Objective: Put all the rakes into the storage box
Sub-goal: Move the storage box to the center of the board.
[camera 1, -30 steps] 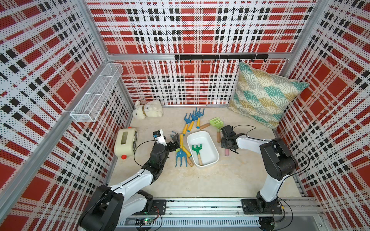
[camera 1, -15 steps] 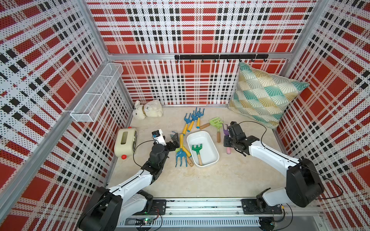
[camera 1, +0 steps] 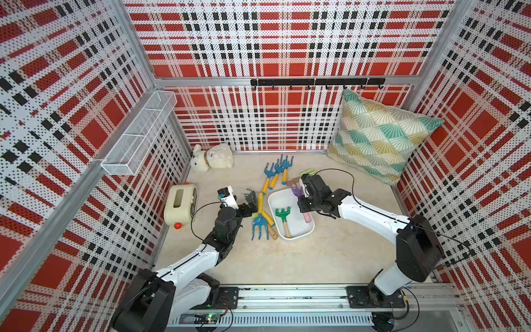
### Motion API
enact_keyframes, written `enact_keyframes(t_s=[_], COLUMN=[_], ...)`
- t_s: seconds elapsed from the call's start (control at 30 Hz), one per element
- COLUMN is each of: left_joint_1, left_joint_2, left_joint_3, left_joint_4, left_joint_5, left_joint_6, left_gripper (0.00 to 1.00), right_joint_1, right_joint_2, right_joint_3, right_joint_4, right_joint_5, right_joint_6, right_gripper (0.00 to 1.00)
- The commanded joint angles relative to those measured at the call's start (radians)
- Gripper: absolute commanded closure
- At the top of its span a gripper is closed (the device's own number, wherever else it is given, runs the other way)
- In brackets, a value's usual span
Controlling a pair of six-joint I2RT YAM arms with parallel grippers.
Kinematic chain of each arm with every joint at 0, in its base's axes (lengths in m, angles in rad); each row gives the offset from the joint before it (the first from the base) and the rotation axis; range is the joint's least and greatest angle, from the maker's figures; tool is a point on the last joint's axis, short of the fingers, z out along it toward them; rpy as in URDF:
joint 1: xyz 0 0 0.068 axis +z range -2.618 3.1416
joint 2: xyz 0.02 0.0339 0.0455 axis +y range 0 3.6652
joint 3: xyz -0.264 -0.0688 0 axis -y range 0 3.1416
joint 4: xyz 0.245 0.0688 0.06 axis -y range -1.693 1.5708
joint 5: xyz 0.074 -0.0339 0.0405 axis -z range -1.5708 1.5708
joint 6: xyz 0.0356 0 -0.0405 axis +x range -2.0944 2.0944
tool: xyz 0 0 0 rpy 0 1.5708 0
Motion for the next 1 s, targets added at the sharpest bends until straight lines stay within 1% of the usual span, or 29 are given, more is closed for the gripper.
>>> enact_keyframes(t_s=[0.0,0.33,0.43,0.47,0.57,0.8,0.83,0.9,0.97], left_joint_1=[-0.009,-0.010,-0.010,-0.010,-0.009,-0.013,-0.015,-0.015,-0.017], left_joint_2=[-0.013,-0.005,-0.002,-0.001,0.000,0.016,0.019,0.025,0.034], left_joint_3=[0.004,0.008,0.008,0.008,0.008,0.013,0.015,0.016,0.018], left_joint_4=[-0.004,-0.004,-0.004,-0.004,-0.004,-0.003,-0.003,-0.003,-0.003], left_joint_5=[-0.012,-0.010,-0.012,-0.011,-0.014,-0.013,-0.014,-0.014,-0.017], left_joint_6=[0.016,0.016,0.016,0.016,0.016,0.015,0.015,0.015,0.013], left_gripper=[0.00,0.00,0.00,0.00,0.00,0.00,0.00,0.00,0.00], right_joint_1=[0.029,0.060,0.062,0.062,0.062,0.063,0.063,0.062,0.063], right_joint_2=[0.054,0.127,0.135,0.134,0.109,0.012,0.003,-0.011,-0.031], right_joint_3=[0.041,0.024,0.013,0.004,-0.034,-0.133,-0.140,-0.148,-0.147], right_joint_4=[-0.060,-0.089,-0.120,-0.134,-0.160,-0.180,-0.186,-0.198,-0.206], right_joint_5=[0.062,0.144,0.193,0.212,0.251,0.290,0.303,0.316,0.315], right_joint_6=[0.012,0.052,0.077,0.108,0.137,0.161,0.164,0.167,0.168], right_gripper=[1.00,1.00,1.00,1.00,1.00,1.00,0.93,0.85,0.63])
